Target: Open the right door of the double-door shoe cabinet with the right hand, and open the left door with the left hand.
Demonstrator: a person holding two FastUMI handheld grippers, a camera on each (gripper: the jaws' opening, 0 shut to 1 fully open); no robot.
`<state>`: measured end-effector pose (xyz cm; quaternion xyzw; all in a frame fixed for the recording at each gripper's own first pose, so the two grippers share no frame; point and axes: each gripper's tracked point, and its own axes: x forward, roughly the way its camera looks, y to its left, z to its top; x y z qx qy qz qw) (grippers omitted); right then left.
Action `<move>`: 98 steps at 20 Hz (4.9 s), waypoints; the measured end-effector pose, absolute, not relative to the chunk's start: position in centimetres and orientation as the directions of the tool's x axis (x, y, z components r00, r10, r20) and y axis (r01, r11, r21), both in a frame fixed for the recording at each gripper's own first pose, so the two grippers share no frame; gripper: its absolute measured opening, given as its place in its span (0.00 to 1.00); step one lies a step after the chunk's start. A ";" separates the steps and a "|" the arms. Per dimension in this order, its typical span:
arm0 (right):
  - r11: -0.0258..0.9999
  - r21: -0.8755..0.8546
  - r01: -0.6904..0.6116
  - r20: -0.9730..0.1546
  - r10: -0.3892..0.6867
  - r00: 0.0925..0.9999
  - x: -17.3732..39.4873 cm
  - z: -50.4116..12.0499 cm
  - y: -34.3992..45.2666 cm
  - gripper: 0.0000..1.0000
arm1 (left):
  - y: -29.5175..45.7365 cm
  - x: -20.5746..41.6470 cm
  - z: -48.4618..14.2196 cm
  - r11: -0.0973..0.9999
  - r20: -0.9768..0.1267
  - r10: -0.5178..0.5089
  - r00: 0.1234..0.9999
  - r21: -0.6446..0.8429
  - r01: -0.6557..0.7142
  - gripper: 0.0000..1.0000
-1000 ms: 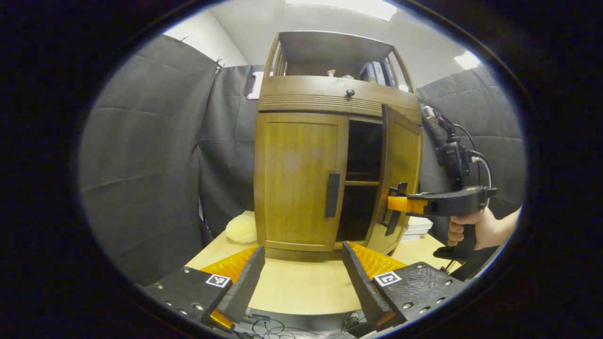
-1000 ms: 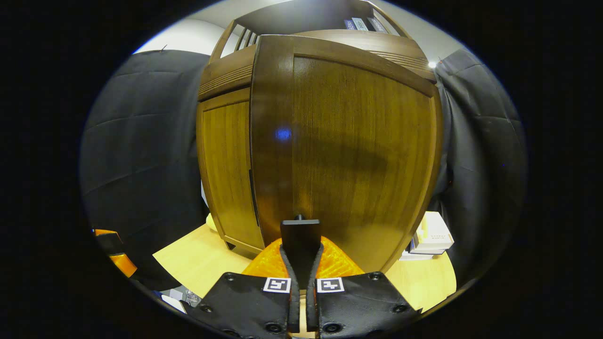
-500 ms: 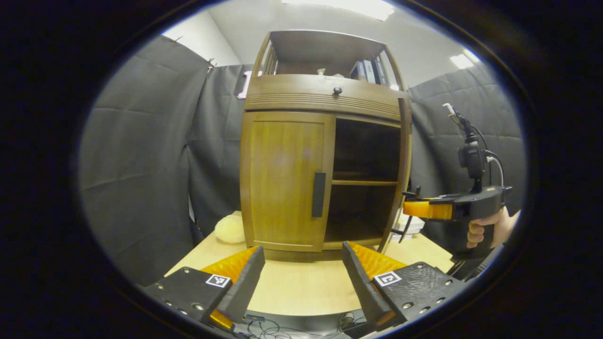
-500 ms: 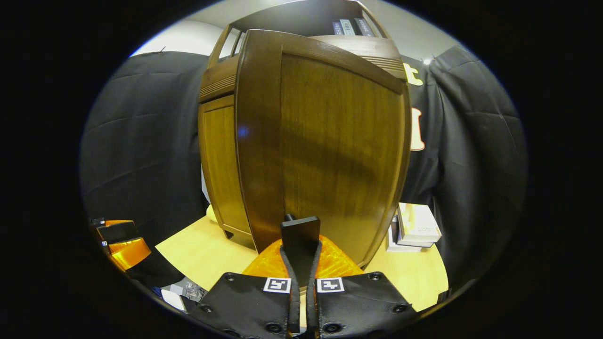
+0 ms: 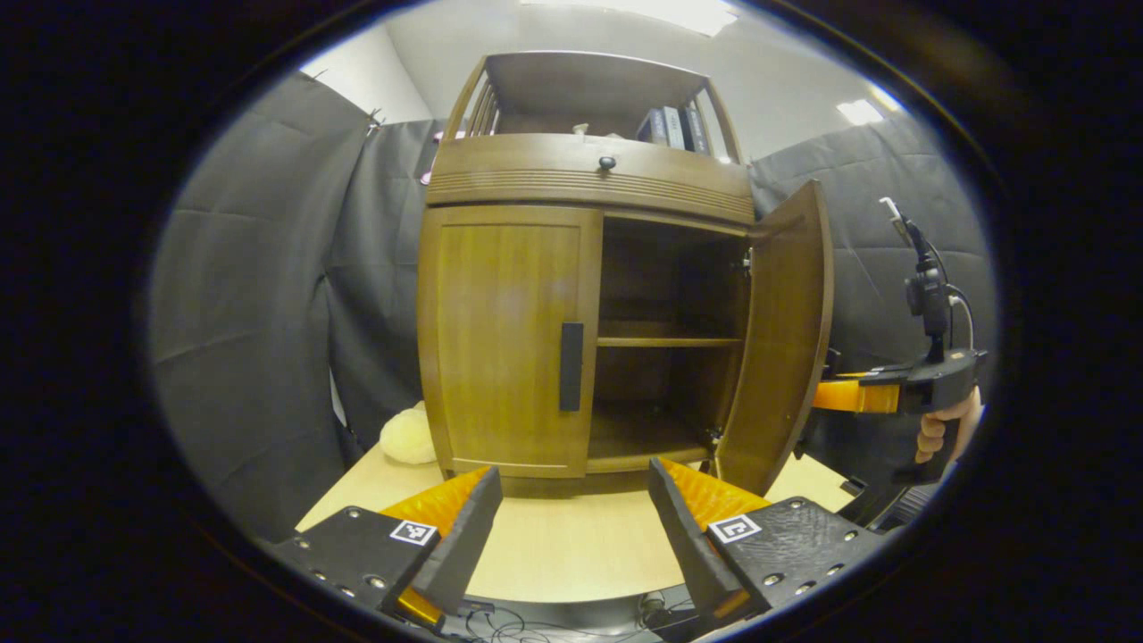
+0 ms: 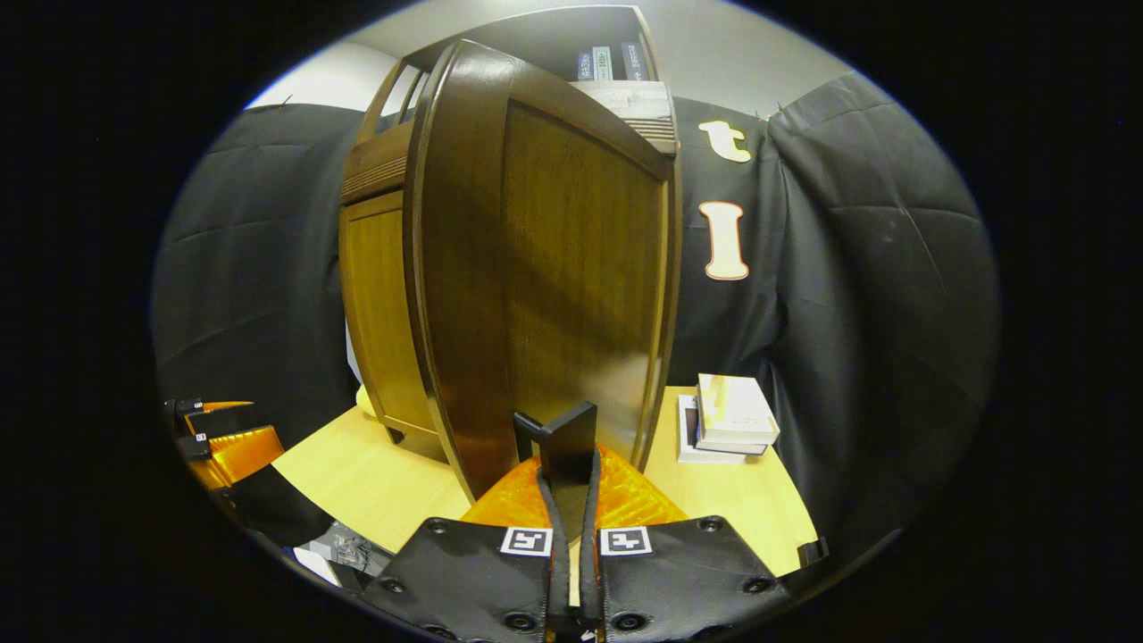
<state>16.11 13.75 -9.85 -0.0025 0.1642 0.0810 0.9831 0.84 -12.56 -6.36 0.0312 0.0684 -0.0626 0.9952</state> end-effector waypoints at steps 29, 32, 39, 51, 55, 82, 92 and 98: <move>0.998 0.002 0.055 -0.235 -0.053 0.970 17.1 -8.6 9.7 0.04 | -13.7 0.9 -5.4 0.967 -0.193 -0.249 0.949 0.003 0.254 0.96; 0.997 -0.017 0.070 -0.247 -0.072 0.966 16.3 -8.5 9.1 0.04 | -13.7 1.1 -5.2 0.962 -0.189 -0.267 0.945 0.000 0.272 0.96; 0.999 0.013 0.037 -0.249 -0.032 0.968 16.0 -8.1 11.6 0.03 | -11.7 1.9 -4.2 0.972 -0.163 -0.234 0.958 -0.015 0.235 0.96; 0.994 0.076 -0.079 -0.146 0.089 0.985 20.1 -6.1 16.3 0.04 | -4.8 6.6 -0.7 0.992 -0.112 -0.123 0.986 0.021 0.126 0.95; 0.994 0.086 -0.072 -0.100 0.080 0.992 21.7 -5.3 16.9 0.00 | -5.3 9.5 0.6 0.990 -0.102 -0.135 0.986 0.030 0.139 0.95; 0.992 0.125 0.003 -0.216 0.024 0.976 24.8 -8.1 16.6 0.96 | -10.6 30.3 -4.3 0.994 -0.200 -0.076 0.977 0.058 0.090 0.78; 0.994 0.104 -0.042 -0.232 0.065 0.971 24.7 -8.8 17.1 0.97 | -11.1 30.3 -4.3 0.990 -0.199 -0.062 0.978 0.113 0.085 0.16; 0.993 0.116 -0.020 -0.239 0.047 0.970 24.5 -8.6 17.0 0.92 | -11.1 30.0 -4.6 0.988 -0.213 -0.083 0.973 0.108 0.108 0.05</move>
